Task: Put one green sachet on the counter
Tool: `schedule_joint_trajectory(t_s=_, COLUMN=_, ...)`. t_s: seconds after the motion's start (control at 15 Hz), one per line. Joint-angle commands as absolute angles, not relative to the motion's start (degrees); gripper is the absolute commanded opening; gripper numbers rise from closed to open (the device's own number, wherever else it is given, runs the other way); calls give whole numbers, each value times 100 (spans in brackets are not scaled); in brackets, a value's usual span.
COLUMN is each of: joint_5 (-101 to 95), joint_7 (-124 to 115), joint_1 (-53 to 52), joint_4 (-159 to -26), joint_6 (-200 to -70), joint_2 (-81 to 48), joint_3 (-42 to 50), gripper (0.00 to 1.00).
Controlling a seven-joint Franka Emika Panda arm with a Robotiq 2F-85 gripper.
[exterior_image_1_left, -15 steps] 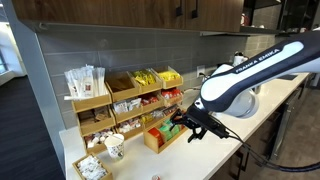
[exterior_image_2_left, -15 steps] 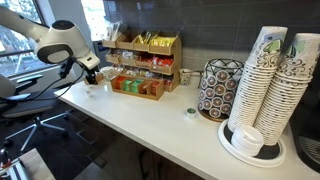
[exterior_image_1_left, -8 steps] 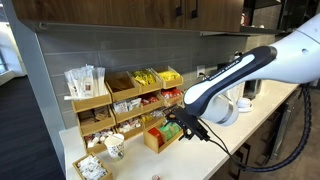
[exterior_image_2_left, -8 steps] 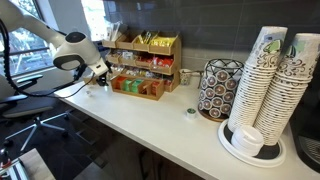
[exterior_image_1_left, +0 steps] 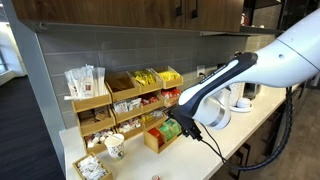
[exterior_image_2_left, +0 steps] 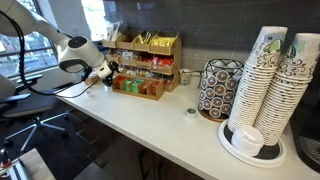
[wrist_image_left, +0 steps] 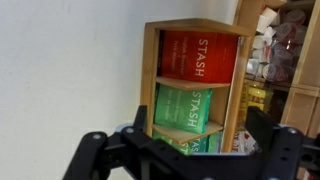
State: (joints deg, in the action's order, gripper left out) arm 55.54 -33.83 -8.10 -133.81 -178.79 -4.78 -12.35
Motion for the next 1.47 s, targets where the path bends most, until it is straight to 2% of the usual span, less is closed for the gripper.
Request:
schedule_joint_trajectory(t_s=0.0, joint_5=5569, joint_7=-3368, joint_1=-907, joint_4=-13375, joint_6=-17852, joint_2=-464, joint_3=-1127, gripper=100)
schedule_joint_trajectory(t_s=0.67, joint_5=5764, joint_7=-3329, joint_1=-732, joint_4=-12885, joint_6=-17859, joint_2=-1086, joint_3=-1255, gripper=100)
schedule_joint_trajectory(t_s=1.0, joint_5=5662, joint_7=-3482, joint_1=-914, joint_4=-12794, joint_6=-18143, joint_2=-1542, joint_3=-888, gripper=100)
schedule_joint_trajectory(t_s=1.4, joint_5=5824, joint_7=-3425, joint_1=-738, joint_4=-12450, joint_6=-18062, joint_2=-1694, joint_3=-1166, gripper=100)
